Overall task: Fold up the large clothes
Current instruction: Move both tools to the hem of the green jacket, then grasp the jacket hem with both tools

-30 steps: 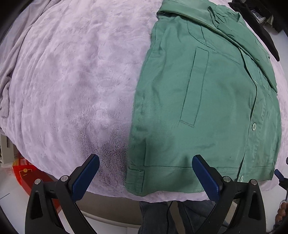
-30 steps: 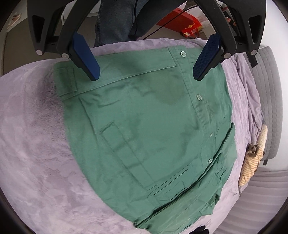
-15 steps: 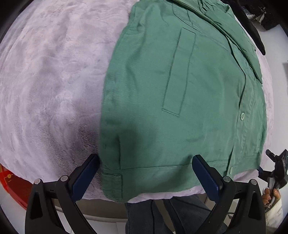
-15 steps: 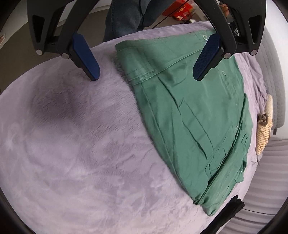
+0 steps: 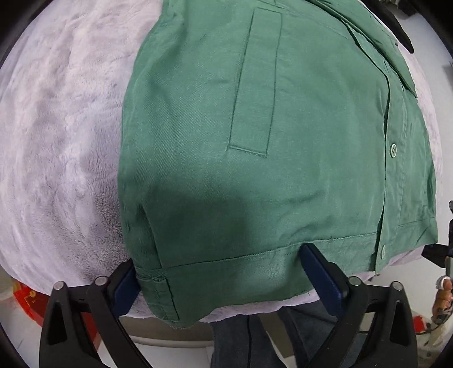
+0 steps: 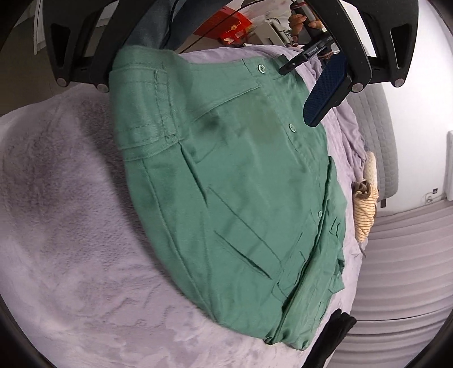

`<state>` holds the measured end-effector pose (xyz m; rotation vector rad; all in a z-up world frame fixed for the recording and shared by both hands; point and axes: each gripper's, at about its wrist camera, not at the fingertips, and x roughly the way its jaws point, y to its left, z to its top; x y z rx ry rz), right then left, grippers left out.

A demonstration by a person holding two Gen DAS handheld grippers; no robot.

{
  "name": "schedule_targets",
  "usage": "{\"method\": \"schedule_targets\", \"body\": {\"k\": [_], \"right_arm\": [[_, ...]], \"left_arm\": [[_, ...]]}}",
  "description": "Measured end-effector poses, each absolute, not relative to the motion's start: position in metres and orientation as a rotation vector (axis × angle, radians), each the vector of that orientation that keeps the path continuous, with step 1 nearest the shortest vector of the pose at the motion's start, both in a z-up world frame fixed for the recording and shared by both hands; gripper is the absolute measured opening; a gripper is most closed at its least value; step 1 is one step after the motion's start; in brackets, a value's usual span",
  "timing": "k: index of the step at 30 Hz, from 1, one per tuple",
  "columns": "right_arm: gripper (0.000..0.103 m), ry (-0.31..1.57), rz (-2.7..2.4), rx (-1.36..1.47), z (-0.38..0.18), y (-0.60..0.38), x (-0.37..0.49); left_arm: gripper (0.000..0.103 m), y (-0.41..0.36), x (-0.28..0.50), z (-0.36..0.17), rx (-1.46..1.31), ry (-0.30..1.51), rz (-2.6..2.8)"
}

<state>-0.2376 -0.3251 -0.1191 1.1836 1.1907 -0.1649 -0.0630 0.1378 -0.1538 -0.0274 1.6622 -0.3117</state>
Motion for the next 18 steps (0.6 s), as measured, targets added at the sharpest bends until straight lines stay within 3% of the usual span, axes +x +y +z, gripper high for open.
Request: {"method": "schedule_targets", "body": {"k": [2,3,4,5,8,18], "right_arm": [[0.096,1.177,-0.191,1.208,-0.122,-0.331,-0.245],[0.072,1.166,-0.2,1.23,-0.124,-0.332,-0.247],[0.049,1.167,-0.208,1.247,-0.128,-0.331,-0.245],[0.008,1.181,-0.227,1.257,-0.131,-0.332,-0.245],[0.007,1.153,-0.185,1.293,-0.13,-0.333,-0.243],[0.007,0.947,0.168,1.307,-0.041,-0.353,-0.139]], "left_arm": [[0.074,0.133,-0.068,-0.146,-0.015,1.633,-0.309],[0.068,0.136,-0.069,-0.142,-0.03,1.621,-0.318],[0.047,0.141,-0.069,-0.137,-0.046,1.618,-0.326],[0.035,0.143,-0.069,-0.132,-0.091,1.623,-0.355],[0.028,0.153,-0.065,-0.109,-0.266,1.606,-0.446],[0.028,0.153,0.038,-0.005,-0.561,1.368,-0.506]]}}
